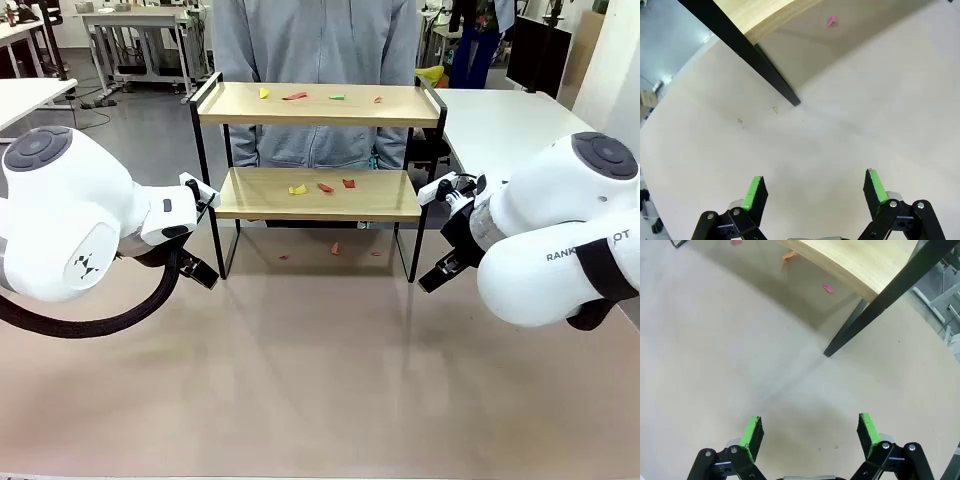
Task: Clean the shelf.
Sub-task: Pick up the Duster handed by the human.
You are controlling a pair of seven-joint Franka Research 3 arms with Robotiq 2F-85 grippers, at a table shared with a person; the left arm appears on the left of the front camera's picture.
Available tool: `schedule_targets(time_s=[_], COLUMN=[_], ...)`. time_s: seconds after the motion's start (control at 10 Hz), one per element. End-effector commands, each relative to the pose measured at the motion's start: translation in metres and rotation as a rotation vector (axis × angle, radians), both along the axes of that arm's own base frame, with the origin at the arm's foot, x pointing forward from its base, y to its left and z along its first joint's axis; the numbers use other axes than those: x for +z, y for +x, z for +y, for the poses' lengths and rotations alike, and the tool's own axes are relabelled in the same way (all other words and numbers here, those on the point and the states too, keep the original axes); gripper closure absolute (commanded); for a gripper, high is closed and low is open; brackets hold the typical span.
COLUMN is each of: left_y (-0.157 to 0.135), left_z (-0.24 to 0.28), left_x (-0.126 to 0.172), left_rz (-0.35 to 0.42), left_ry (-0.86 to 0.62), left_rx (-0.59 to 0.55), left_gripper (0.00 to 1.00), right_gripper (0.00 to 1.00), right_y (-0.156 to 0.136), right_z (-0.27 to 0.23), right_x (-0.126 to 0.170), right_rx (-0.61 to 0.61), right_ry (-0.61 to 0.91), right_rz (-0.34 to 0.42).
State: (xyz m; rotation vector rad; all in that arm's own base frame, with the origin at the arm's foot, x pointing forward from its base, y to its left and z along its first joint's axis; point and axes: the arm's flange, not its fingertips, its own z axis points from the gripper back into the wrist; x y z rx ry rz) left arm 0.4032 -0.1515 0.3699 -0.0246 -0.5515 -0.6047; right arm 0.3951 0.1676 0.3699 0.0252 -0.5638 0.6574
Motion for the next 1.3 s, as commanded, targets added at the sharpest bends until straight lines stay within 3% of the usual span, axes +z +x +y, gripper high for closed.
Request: schedule_targets(time_s=[0.0,0.9,1.0,1.2], left_y=[0.0,0.0,0.003,0.01], left_z=[0.0,0.0,0.003,0.028], left_x=[0.0,0.0,0.021,0.071], left_rz=[0.0,0.0,0.041,0.048], left_ry=[0.0,0.0,-0.062,-0.137], left_rx=[0.0,-0.001,-0.06,-0.088], left_gripper=[0.0,0.0,0.0,0.0], right_gripper=[0.0,0.0,0.0,0.0], right_y=[0.0,0.0,0.008,0.029], right_z=[0.0,0.0,-0.003,-0.028], right_x=[0.0,0.0,0.029,0.077], right_rx=[0.0,0.0,-0.009,-0.036], right_ry=[0.0,-0.001,0.053,0.159], right_rz=[0.0,0.0,-0.015,-0.015])
